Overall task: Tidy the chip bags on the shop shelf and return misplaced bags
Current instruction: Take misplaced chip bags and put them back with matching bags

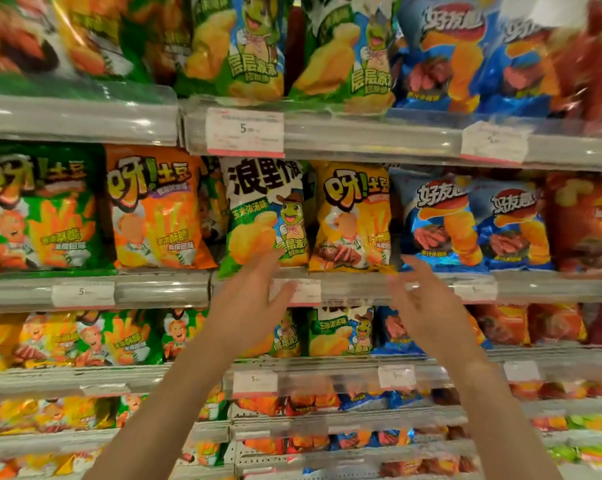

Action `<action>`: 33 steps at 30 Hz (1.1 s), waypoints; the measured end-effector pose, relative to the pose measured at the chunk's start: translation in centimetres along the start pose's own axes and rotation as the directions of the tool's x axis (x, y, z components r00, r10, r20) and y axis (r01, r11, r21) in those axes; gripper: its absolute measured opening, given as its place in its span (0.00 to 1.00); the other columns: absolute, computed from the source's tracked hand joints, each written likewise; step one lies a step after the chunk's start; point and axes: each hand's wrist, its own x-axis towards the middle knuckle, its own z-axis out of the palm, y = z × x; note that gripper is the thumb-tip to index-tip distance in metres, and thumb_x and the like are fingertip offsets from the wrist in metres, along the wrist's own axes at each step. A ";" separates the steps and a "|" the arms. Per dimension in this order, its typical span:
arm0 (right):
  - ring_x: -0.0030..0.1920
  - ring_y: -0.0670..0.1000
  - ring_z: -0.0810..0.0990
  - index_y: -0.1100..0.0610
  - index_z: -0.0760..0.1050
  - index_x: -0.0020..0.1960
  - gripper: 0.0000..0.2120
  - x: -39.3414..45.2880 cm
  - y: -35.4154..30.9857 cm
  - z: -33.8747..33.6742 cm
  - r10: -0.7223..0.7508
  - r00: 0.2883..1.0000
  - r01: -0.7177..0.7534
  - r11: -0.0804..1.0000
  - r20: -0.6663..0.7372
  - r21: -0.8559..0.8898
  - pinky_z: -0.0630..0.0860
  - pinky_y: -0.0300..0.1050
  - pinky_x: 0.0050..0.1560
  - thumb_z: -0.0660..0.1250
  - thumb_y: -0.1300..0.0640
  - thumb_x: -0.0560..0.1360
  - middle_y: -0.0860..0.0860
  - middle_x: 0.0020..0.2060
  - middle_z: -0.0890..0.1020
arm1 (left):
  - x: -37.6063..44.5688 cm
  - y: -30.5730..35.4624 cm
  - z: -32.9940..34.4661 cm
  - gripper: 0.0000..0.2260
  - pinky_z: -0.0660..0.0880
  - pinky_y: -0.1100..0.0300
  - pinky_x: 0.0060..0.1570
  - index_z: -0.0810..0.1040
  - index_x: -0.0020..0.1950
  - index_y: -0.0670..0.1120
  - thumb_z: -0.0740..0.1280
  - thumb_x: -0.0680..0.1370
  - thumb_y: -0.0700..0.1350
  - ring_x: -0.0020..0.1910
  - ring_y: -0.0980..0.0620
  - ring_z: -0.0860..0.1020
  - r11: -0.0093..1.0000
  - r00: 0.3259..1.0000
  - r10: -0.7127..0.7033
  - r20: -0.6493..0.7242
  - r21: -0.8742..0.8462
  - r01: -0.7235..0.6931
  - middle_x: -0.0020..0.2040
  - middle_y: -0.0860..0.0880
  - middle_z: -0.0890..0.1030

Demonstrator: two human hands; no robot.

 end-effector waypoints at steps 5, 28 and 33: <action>0.50 0.54 0.83 0.58 0.73 0.69 0.28 8.2 -0.3 -1.8 -0.089 0.996 0.088 0.982 -0.001 -0.170 0.78 0.50 0.46 0.58 0.37 0.81 0.50 0.55 0.85 | 6.5 4.6 2.3 0.22 0.78 0.48 0.52 0.66 0.73 0.51 0.62 0.80 0.56 0.56 0.45 0.79 0.985 0.993 0.046 -0.110 0.171 -0.027 0.65 0.48 0.77; 0.33 0.51 0.78 0.52 0.77 0.54 0.19 11.2 0.7 -3.1 -0.029 0.997 0.008 0.951 0.066 0.309 0.73 0.51 0.35 0.61 0.38 0.80 0.49 0.33 0.80 | 9.2 7.7 5.3 0.26 0.77 0.49 0.55 0.64 0.75 0.55 0.65 0.79 0.58 0.55 0.49 0.77 0.984 0.981 -0.058 -0.186 -0.178 0.024 0.59 0.49 0.79; 0.44 0.51 0.84 0.47 0.76 0.54 0.11 7.9 1.0 -2.2 -0.032 0.997 -0.004 0.905 0.076 0.426 0.79 0.54 0.47 0.64 0.42 0.79 0.50 0.41 0.84 | 6.6 7.6 5.3 0.24 0.72 0.61 0.60 0.63 0.74 0.62 0.66 0.80 0.56 0.56 0.62 0.72 0.932 0.983 -0.134 -0.123 -0.352 0.083 0.64 0.54 0.72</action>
